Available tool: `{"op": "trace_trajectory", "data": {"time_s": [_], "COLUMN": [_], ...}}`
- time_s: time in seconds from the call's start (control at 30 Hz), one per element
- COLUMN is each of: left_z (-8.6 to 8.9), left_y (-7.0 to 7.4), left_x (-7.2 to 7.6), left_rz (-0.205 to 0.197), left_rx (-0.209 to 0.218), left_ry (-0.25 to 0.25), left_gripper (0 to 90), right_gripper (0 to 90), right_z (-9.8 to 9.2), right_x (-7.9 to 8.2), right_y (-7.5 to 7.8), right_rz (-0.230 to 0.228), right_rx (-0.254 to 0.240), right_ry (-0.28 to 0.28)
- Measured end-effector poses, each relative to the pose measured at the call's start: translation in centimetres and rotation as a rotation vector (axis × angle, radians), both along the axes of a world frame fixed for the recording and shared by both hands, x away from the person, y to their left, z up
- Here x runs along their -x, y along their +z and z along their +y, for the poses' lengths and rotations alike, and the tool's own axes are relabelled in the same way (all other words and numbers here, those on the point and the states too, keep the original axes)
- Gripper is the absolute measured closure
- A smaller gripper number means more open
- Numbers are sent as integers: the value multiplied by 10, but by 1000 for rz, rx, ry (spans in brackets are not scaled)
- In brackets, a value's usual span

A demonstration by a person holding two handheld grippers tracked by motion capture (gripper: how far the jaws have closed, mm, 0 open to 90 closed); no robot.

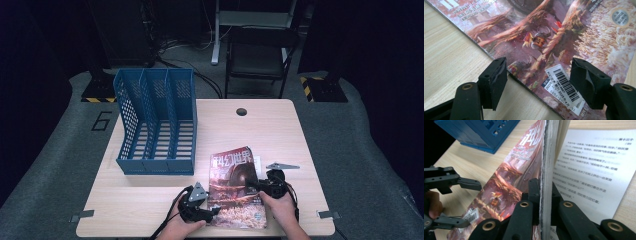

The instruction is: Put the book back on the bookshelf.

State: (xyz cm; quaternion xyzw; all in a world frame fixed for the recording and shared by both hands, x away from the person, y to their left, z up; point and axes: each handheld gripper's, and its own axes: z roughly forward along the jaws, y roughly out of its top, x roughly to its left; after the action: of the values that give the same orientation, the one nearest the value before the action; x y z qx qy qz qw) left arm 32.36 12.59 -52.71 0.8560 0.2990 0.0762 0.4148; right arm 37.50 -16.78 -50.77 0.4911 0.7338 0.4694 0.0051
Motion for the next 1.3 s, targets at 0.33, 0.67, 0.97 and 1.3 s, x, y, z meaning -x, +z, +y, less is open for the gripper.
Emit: {"op": "trace_trajectory", "data": {"time_s": [0.33, 0.67, 0.97, 1.3], "left_z": [4, 3, -3, -12], "left_y": [6, 13, 15, 12], "left_x": [-17, -29, -43, -59], "left_rz": [50, 72, 121, 154], "left_rx": [7, 34, 87, 123], "left_ry": [44, 69, 76, 45], "left_gripper": [257, 213, 203, 190], "right_gripper": [862, 862, 862, 862], "right_z": [-1, -5, -5, -5], "right_x": [14, 22, 29, 32], "right_y": [10, 16, 23, 25], "right_rz": [-69, -131, -174, -178], "right_rx": [-39, -58, -79, -93], "right_ry": [-26, -25, -9, -7]}}
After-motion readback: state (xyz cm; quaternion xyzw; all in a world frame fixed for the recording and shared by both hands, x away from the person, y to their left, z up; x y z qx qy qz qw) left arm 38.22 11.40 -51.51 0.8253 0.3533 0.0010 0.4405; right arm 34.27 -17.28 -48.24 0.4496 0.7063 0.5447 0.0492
